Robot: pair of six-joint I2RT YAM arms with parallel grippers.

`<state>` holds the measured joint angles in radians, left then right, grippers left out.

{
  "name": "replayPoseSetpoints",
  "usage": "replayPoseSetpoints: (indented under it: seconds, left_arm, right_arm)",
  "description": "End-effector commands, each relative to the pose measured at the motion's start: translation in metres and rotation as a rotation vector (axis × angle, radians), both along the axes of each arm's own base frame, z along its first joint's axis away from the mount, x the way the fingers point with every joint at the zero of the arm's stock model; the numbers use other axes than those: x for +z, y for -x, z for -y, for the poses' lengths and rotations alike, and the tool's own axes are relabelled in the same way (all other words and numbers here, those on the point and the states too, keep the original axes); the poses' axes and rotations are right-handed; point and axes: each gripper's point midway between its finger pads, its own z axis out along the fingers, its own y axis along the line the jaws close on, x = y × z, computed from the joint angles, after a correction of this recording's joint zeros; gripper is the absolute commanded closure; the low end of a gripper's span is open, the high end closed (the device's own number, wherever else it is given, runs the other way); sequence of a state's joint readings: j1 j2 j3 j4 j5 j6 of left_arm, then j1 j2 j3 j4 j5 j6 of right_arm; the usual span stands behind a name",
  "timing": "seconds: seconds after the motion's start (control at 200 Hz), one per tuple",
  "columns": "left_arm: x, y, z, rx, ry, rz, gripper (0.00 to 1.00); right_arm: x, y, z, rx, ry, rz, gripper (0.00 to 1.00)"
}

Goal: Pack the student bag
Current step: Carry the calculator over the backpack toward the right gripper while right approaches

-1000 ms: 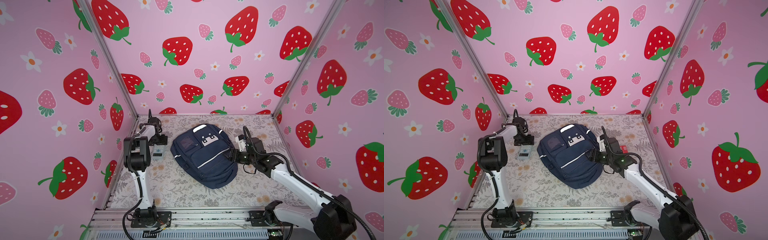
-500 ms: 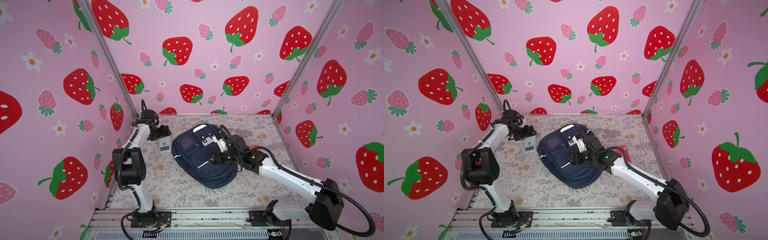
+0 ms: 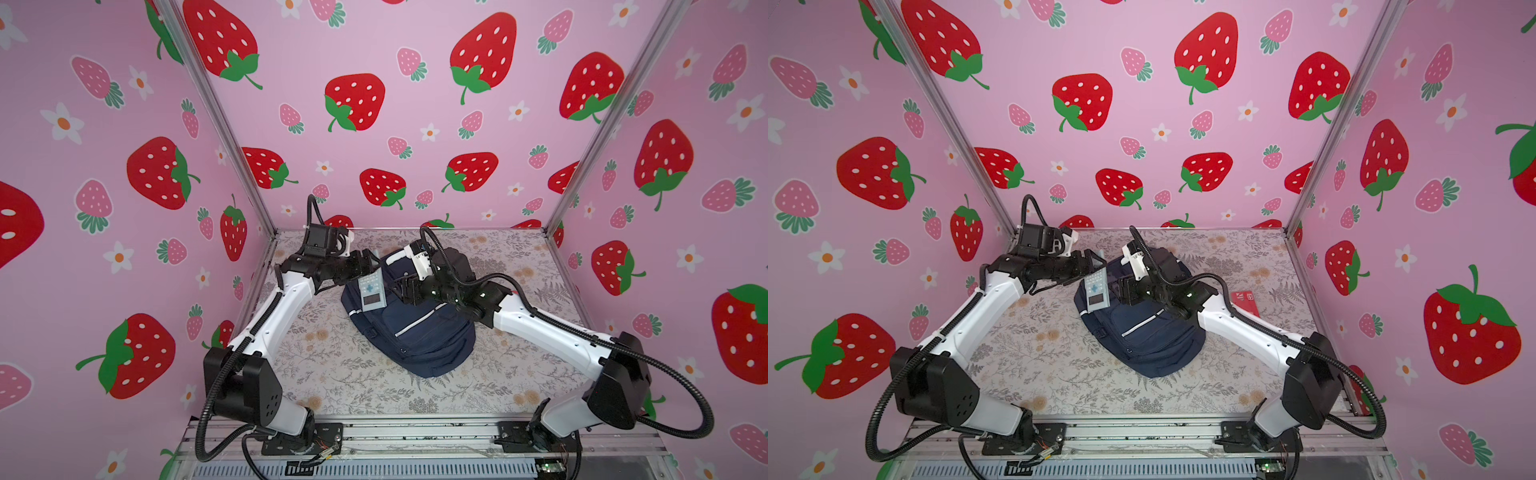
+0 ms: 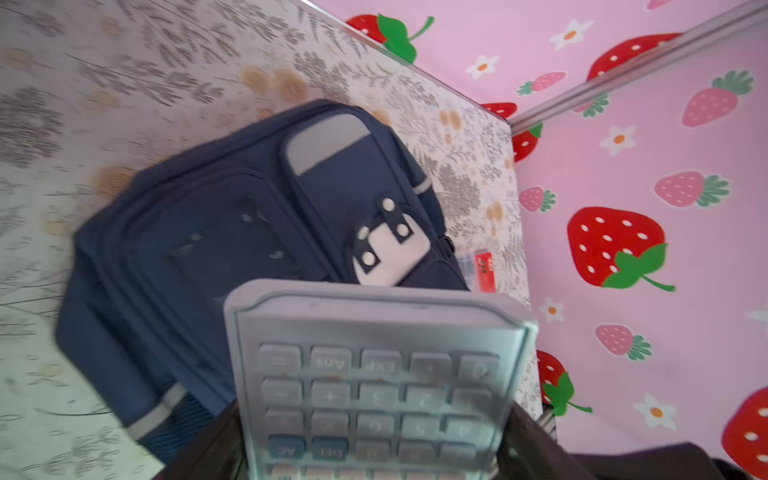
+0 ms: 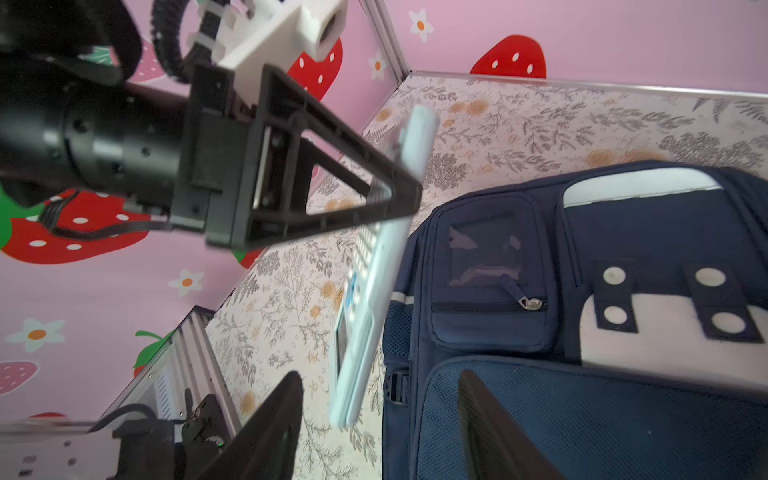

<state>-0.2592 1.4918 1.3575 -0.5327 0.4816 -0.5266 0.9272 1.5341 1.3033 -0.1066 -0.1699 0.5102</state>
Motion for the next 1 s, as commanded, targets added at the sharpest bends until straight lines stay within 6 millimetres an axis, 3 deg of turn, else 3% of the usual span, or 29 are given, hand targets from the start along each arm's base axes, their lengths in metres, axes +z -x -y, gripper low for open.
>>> replayPoseSetpoints:
  seconds: [0.0,0.18,0.315,0.37,0.855,0.995]
  left_arm:
    - [0.032,0.001,0.026,0.001,0.095,0.062,0.45]
    - [0.048,0.007,0.051,-0.050,0.106,0.094,0.45]
    - [0.051,0.009,0.055,-0.059,0.111,0.099,0.45]
    - [0.050,0.009,0.056,-0.061,0.110,0.098,0.45]
    - [0.054,0.011,0.059,-0.069,0.122,0.117,0.42]
    - [0.062,0.013,0.062,-0.088,0.140,0.151,0.30]
  right_arm:
    - [0.015,-0.017,-0.003,-0.057,0.002,0.070,0.40]
    - [0.012,-0.032,0.008,-0.147,0.023,0.047,0.46]
    - [0.015,-0.031,0.012,-0.161,0.018,0.041,0.48]
    - [0.014,-0.030,0.012,-0.160,0.015,0.037,0.54]
    - [0.026,-0.021,0.008,-0.123,-0.042,0.011,0.82]
    - [0.029,-0.016,0.009,-0.107,-0.058,0.005,0.89]
